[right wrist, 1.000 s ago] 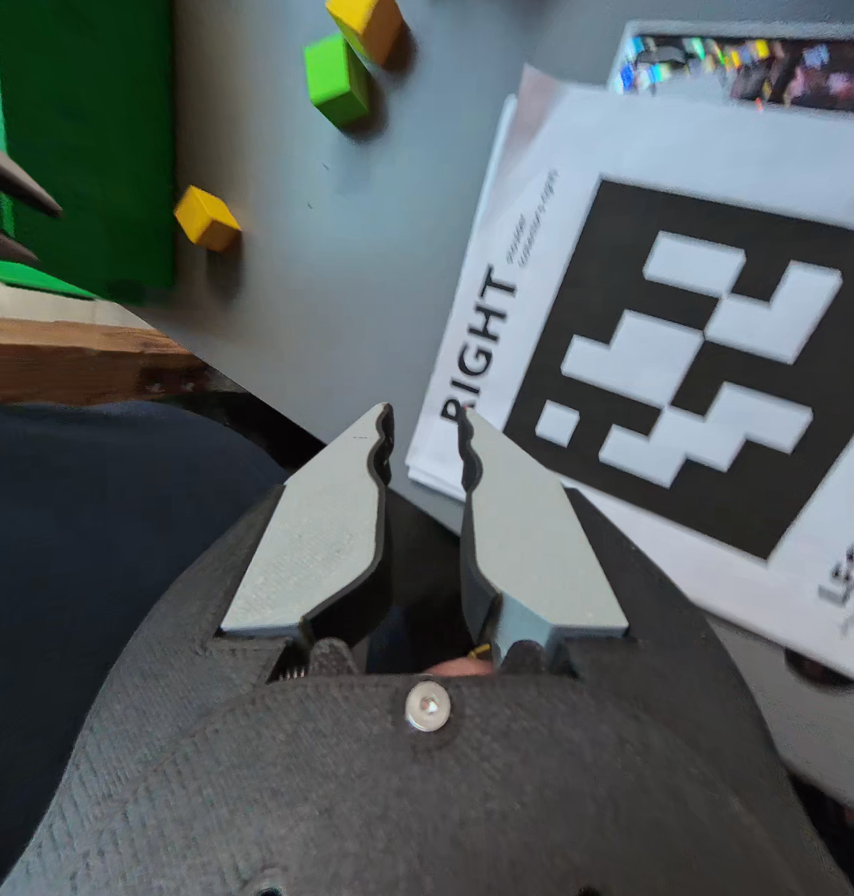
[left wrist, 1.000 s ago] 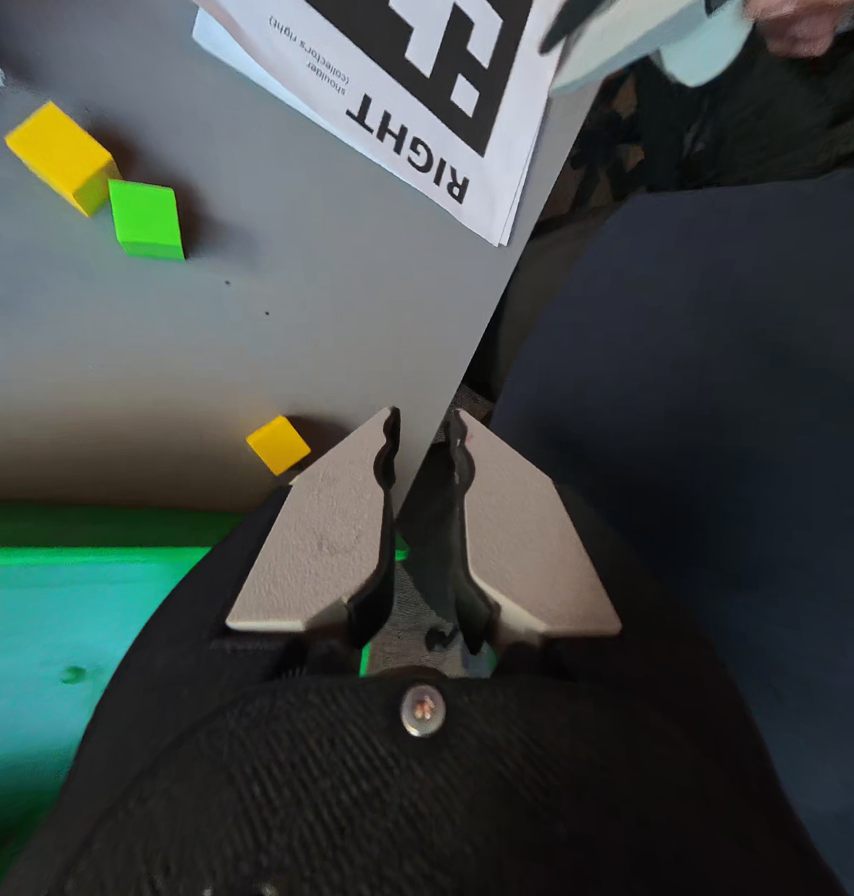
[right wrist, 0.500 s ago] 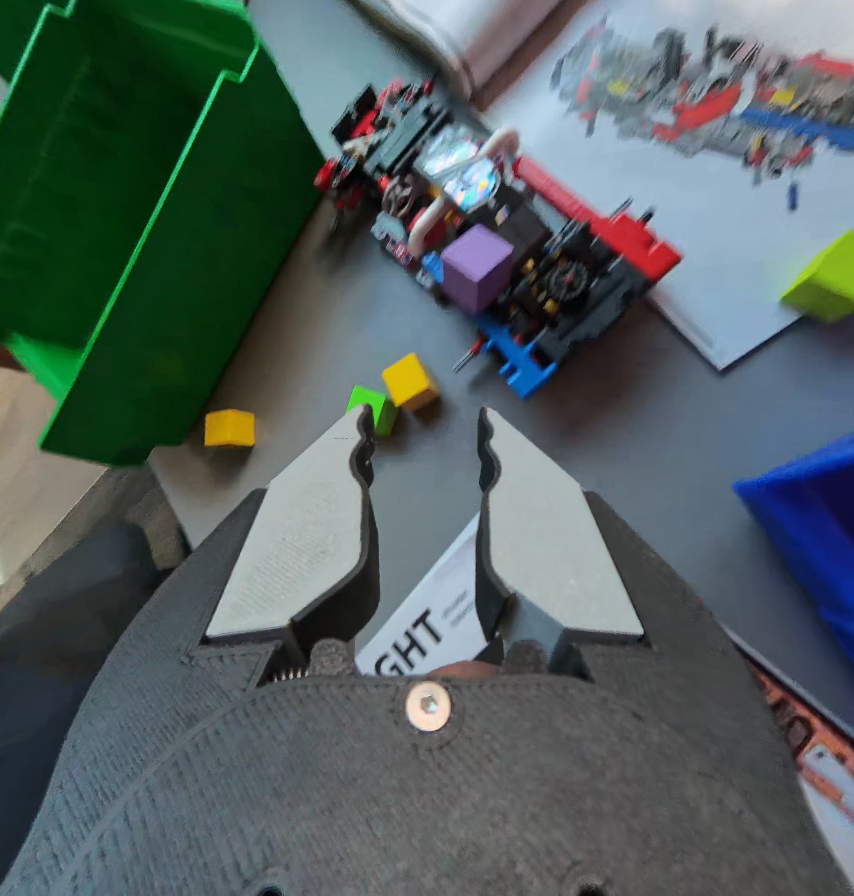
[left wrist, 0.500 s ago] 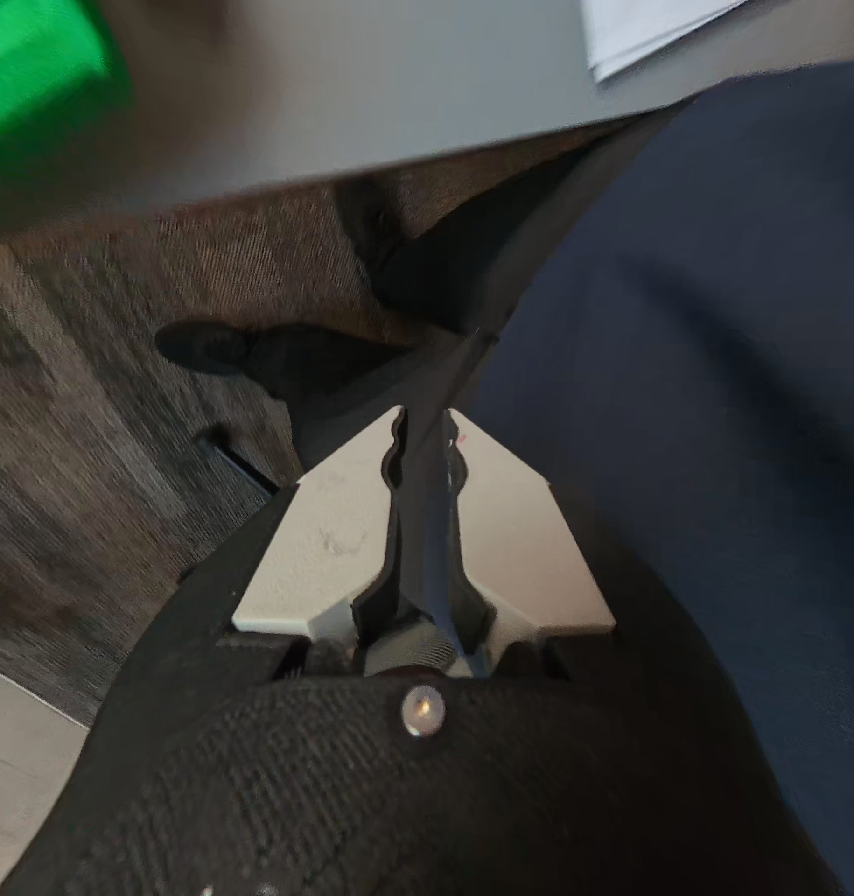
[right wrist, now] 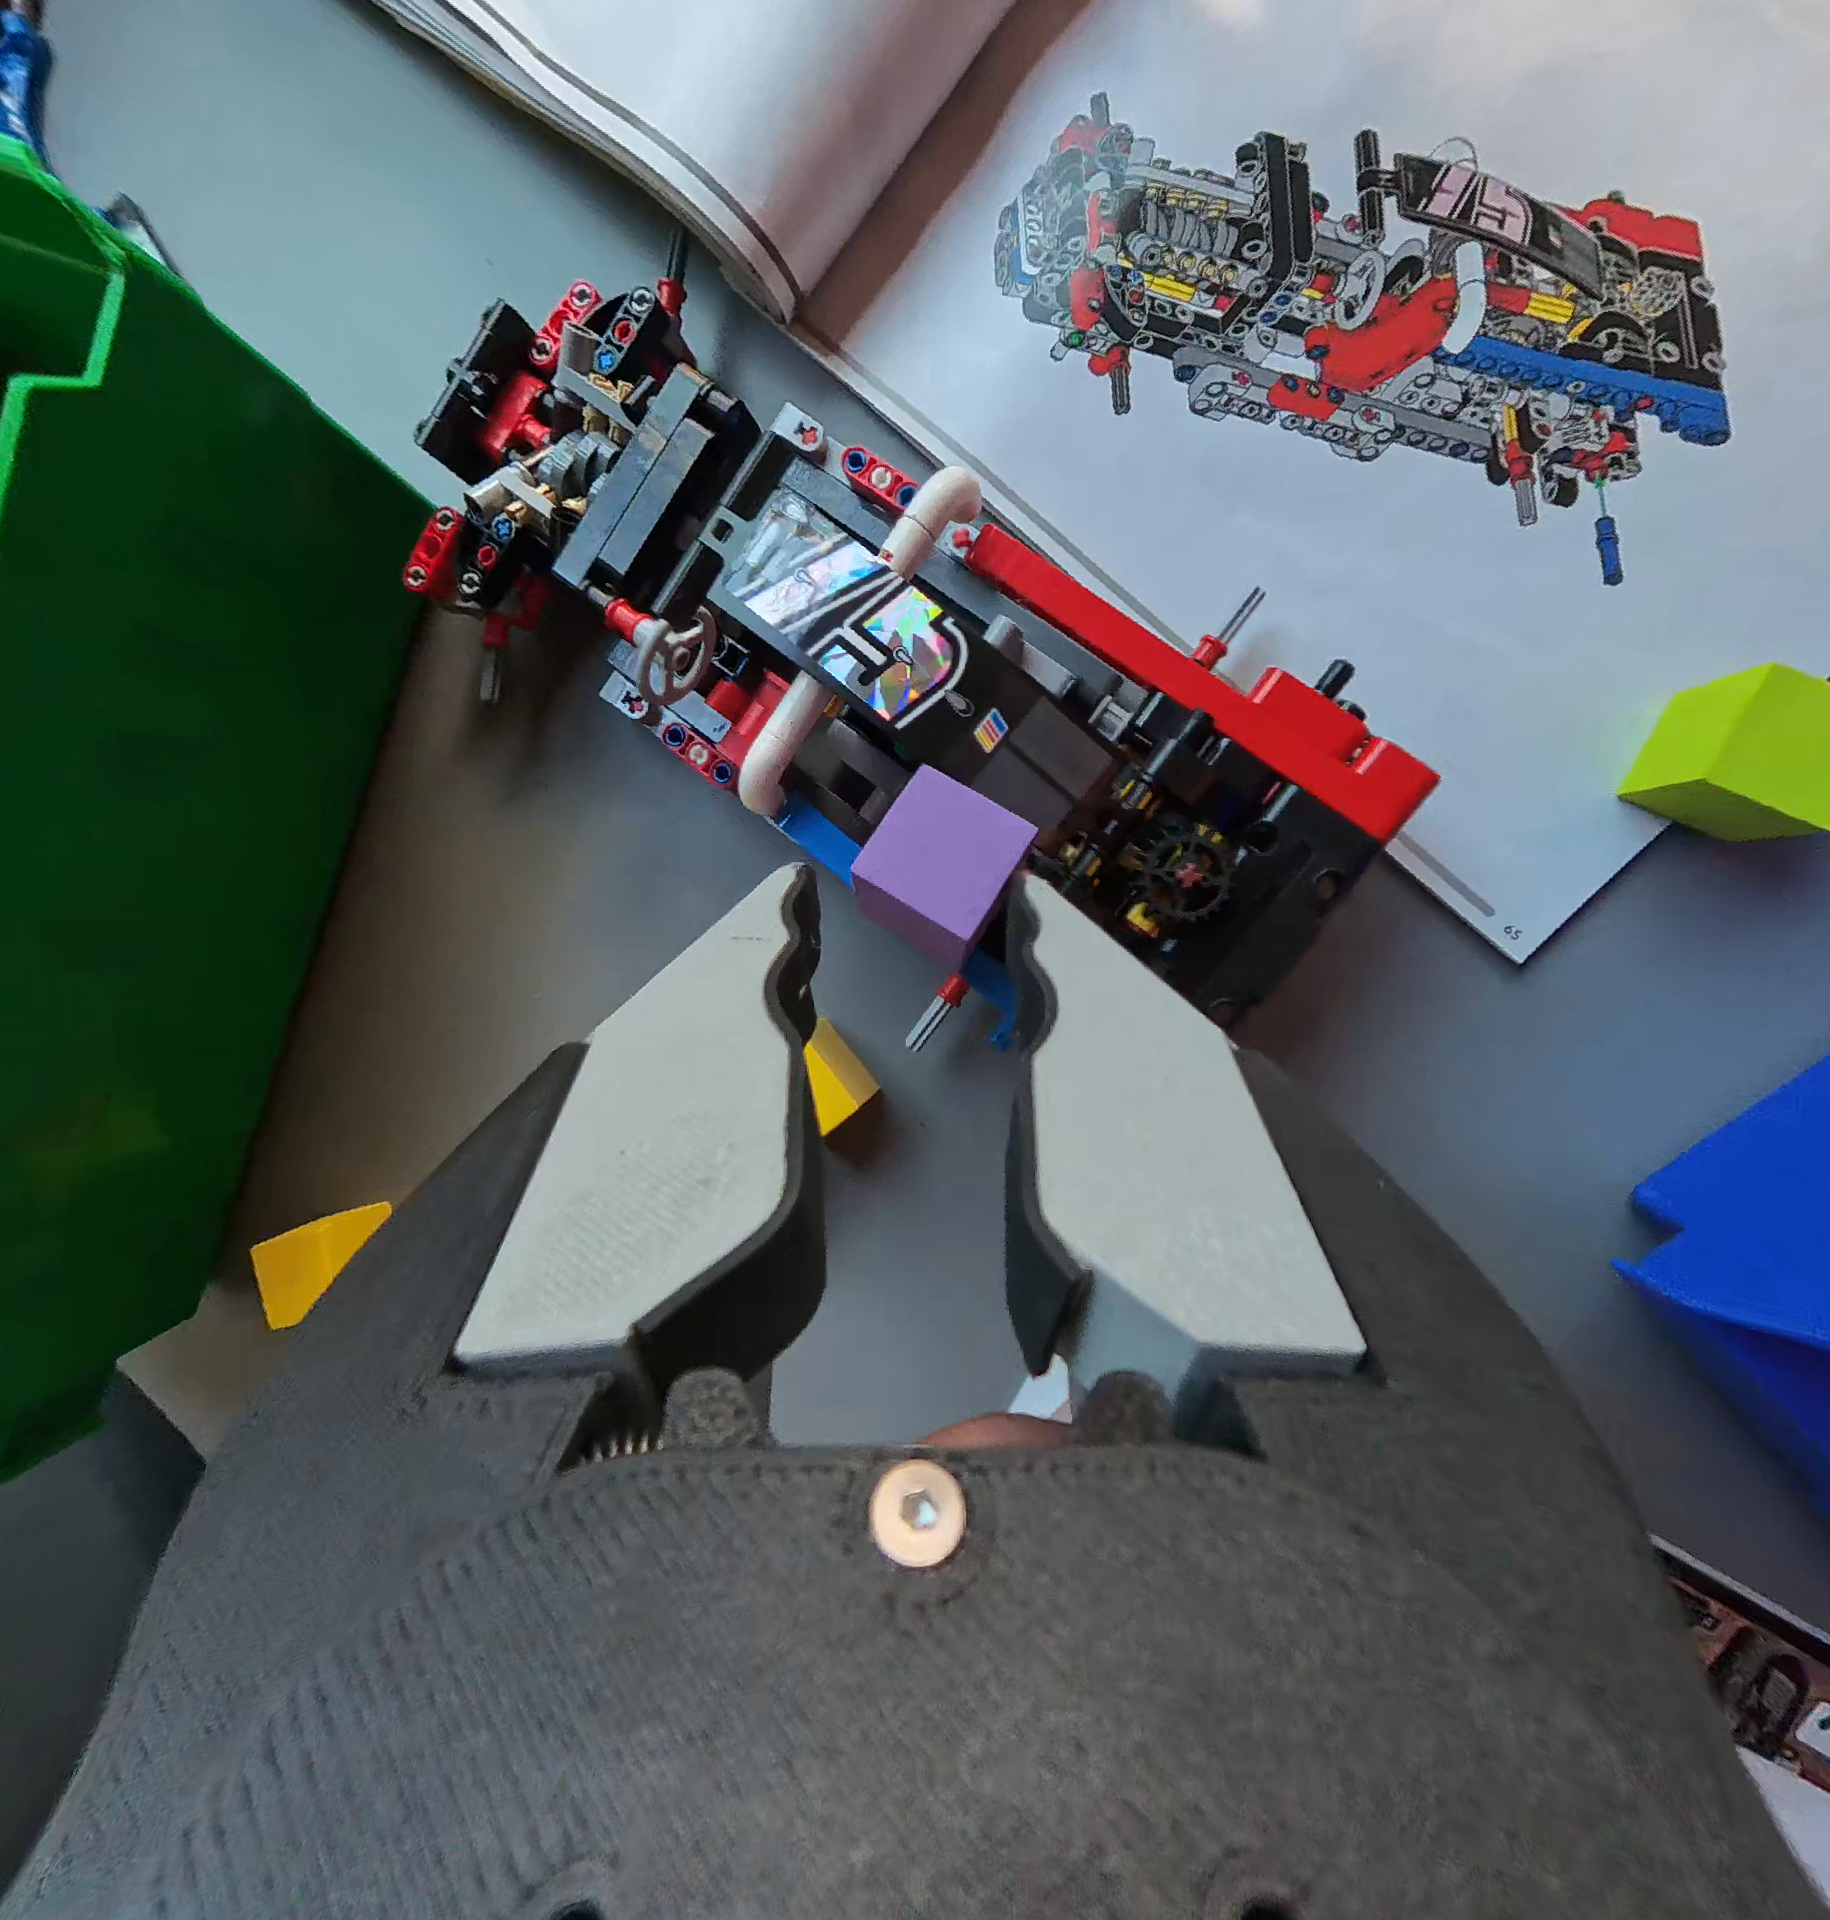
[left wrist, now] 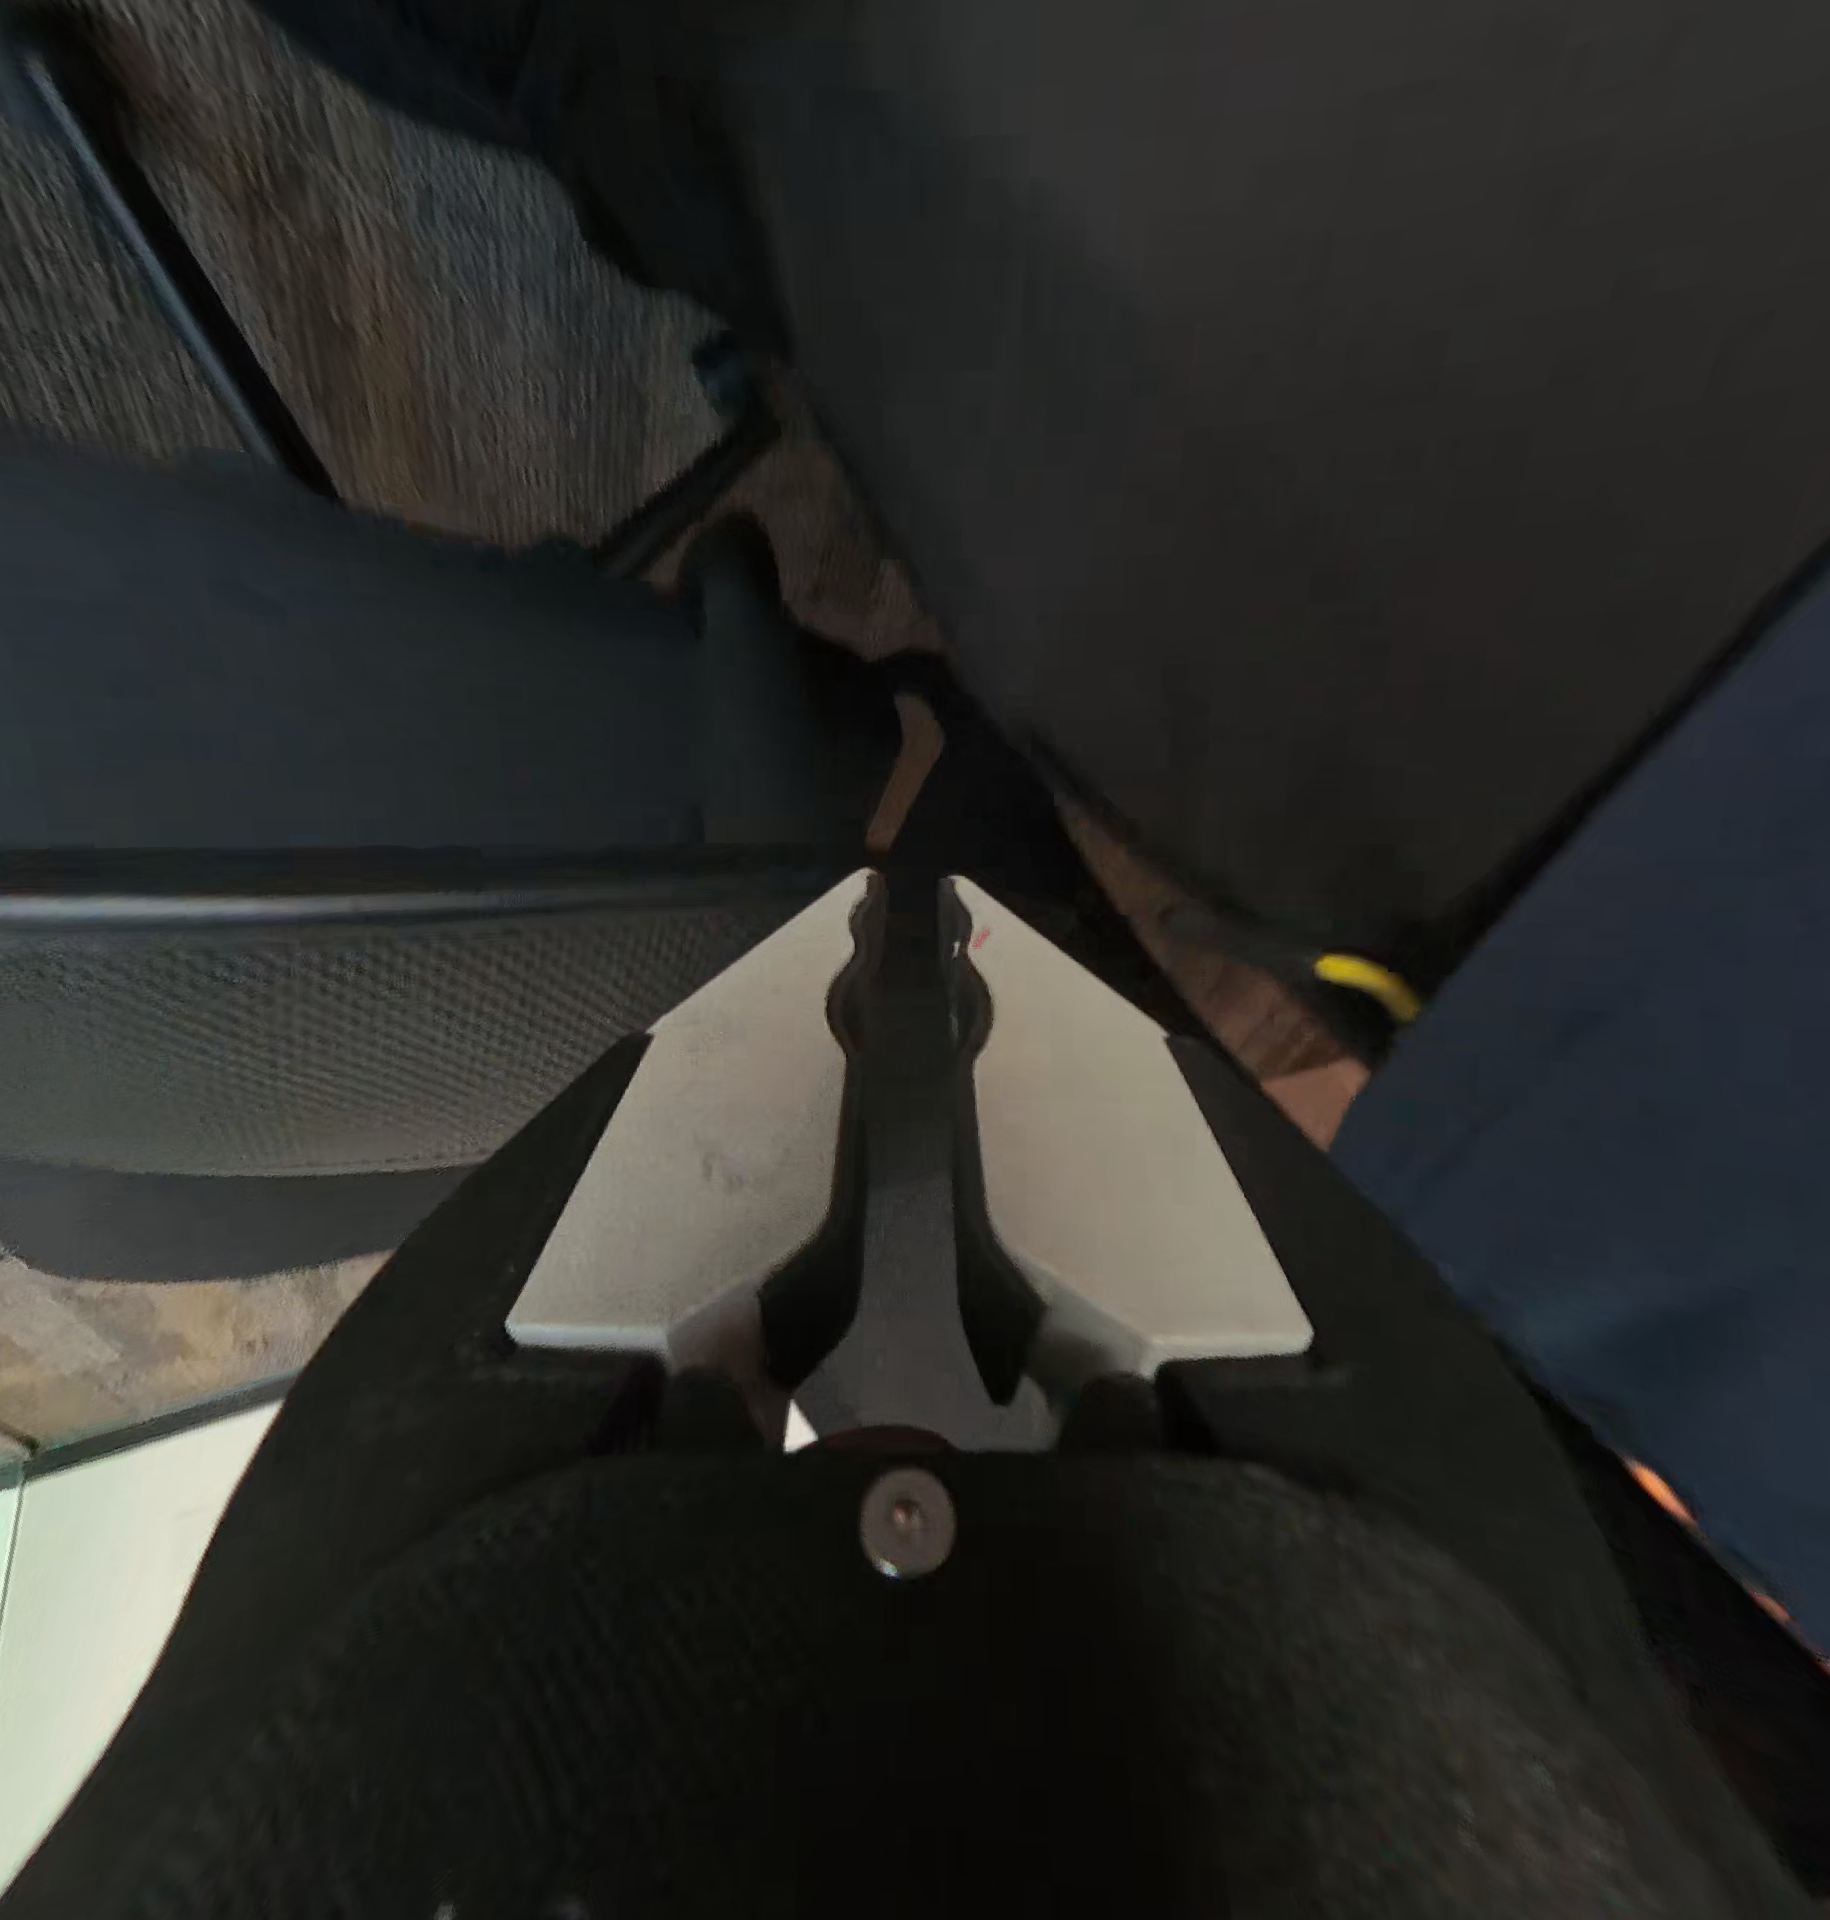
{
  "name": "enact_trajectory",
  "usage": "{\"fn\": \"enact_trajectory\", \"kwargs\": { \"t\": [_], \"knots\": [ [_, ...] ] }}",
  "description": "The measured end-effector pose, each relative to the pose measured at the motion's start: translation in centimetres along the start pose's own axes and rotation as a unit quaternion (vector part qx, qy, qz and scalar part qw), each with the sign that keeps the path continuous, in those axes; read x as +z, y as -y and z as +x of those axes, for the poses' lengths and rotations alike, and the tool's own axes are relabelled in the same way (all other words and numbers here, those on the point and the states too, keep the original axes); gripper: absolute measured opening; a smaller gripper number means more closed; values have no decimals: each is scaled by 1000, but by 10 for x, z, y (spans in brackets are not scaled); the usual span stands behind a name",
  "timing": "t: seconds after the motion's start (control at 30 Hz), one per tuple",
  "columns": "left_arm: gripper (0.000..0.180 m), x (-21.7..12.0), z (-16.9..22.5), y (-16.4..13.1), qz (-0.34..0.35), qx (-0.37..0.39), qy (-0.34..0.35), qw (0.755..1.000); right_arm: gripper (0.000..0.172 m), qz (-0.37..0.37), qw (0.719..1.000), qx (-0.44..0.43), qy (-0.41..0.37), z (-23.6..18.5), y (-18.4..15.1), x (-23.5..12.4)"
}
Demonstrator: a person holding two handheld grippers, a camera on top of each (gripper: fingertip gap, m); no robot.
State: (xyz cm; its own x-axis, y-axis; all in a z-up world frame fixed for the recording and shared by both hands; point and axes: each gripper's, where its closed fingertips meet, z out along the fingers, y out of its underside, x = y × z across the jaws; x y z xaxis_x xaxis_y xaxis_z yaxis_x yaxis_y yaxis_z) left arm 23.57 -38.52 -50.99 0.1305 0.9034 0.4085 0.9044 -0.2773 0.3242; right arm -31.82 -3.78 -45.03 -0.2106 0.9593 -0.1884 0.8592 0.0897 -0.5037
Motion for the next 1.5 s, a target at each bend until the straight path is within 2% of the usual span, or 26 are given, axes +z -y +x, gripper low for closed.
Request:
{"fn": "enact_trajectory", "kwargs": {
  "t": [0.07, 0.17, 0.33, 0.47, 0.63, 0.8, 0.9, 1.0, 1.17, 1.3, 1.37, 1.5],
  "knots": [
    [9, 10, -11, -23, -23, -3, -4, 1000, 25, -11, 1000, 0, -15, -1, -2, 4],
    [2, 18, -26, -45, -35, -14, -28, 999, 25, -14, 999, 23, -24, -2, -2, 4],
    [0, 12, -36, -46, -20, -16, -130, 991, 25, 21, 999, 33, -10, -11, 1, -21],
    [2, -4, -43, -29, 16, 33, -197, 980, 25, 26, 998, 36, 39, -34, -28, -47],
    [11, -31, -50, 1, 64, 89, -253, 961, 25, -50, 997, 10, 52, -55, -110, -45],
    [11, -48, -61, 35, 72, 104, -241, 962, 26, -116, 991, -20, 57, -71, -158, -23],
    [10, -56, -63, 56, 84, 101, -222, 966, 25, -124, 989, -50, 66, -79, -167, -14],
    [11, -62, -58, 71, 95, 96, -205, 969, 36, -126, 984, -97, 85, -83, -167, -15],
    [10, -58, -40, 79, 119, 60, -176, 975, 36, -67, 979, -153, 117, -59, -134, -48],
    [10, -47, -19, 67, 108, 18, -156, 982, 35, -24, 985, -151, 84, 20, -81, -73],
    [10, -42, -8, 59, 95, 2, -147, 985, 34, -20, 983, -177, 52, 65, -46, -78],
    [10, -37, 14, 47, 74, -12, -124, 990, 34, -81, 965, -250, 12, 128, 15, -63]
  ]
}}
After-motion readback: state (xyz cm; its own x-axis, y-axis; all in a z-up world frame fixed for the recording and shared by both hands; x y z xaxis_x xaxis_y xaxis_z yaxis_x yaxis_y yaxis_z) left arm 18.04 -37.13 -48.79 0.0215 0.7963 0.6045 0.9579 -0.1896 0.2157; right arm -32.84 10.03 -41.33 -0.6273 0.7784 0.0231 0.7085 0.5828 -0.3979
